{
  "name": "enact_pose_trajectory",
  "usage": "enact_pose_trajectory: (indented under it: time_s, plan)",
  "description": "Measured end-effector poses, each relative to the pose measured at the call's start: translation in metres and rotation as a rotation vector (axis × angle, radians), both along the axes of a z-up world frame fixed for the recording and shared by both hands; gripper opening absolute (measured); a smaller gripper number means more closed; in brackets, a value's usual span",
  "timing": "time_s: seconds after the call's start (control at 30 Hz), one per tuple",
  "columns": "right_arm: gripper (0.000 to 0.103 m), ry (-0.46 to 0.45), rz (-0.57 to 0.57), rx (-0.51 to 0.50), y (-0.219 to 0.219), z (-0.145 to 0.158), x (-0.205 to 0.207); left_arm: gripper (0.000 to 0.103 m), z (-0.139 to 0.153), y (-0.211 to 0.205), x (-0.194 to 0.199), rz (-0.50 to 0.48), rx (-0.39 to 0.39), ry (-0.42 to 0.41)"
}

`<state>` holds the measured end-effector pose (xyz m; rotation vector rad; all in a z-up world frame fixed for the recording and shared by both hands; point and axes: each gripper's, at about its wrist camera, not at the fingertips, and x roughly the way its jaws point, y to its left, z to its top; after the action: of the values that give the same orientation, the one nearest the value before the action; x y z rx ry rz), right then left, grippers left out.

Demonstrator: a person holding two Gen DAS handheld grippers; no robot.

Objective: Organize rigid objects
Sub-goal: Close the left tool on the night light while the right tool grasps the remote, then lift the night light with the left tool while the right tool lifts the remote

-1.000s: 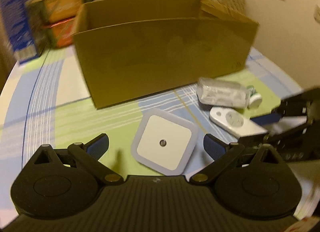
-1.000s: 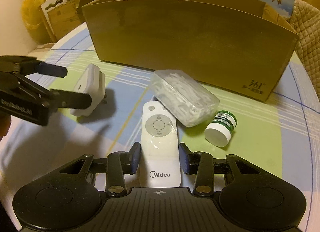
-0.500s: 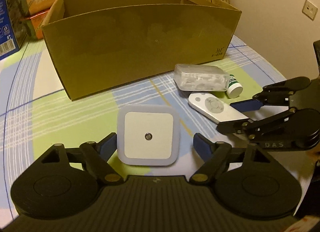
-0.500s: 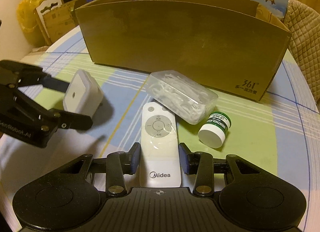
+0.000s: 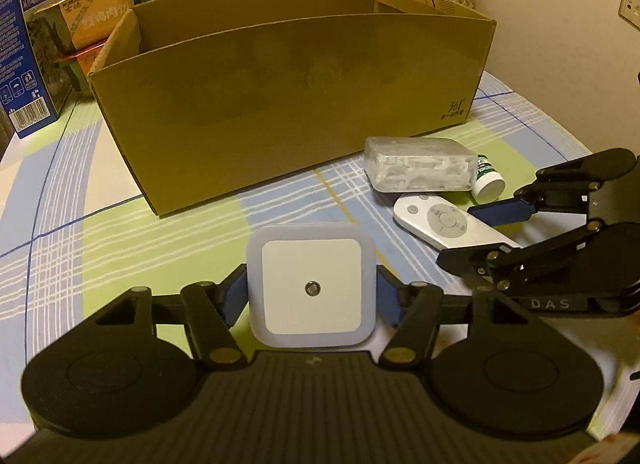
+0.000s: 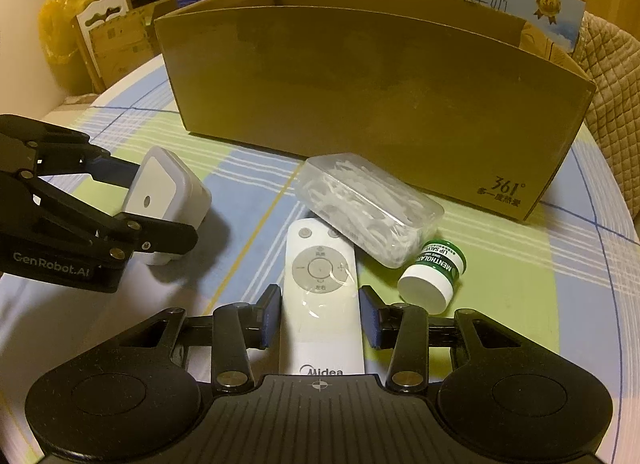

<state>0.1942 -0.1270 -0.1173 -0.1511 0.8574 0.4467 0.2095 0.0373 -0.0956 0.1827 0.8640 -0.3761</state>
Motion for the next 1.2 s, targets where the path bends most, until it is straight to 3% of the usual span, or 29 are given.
enact_pose_trajectory:
  time_s: [0.43,0.7,1.2]
  plan:
    - [0.038,-0.009,-0.007,-0.004,0.003,0.0,0.0,0.061,-0.001,-0.009,-0.004,0.021,0.052,-0.03]
    - [0.038,-0.008,-0.012,-0.002,0.003,0.0,0.0,0.061,-0.004,-0.016,-0.005,0.039,0.122,-0.057]
    - [0.037,-0.056,0.016,0.068,0.0,0.019,-0.014,0.06,0.019,0.002,-0.005,0.143,0.04,-0.056]
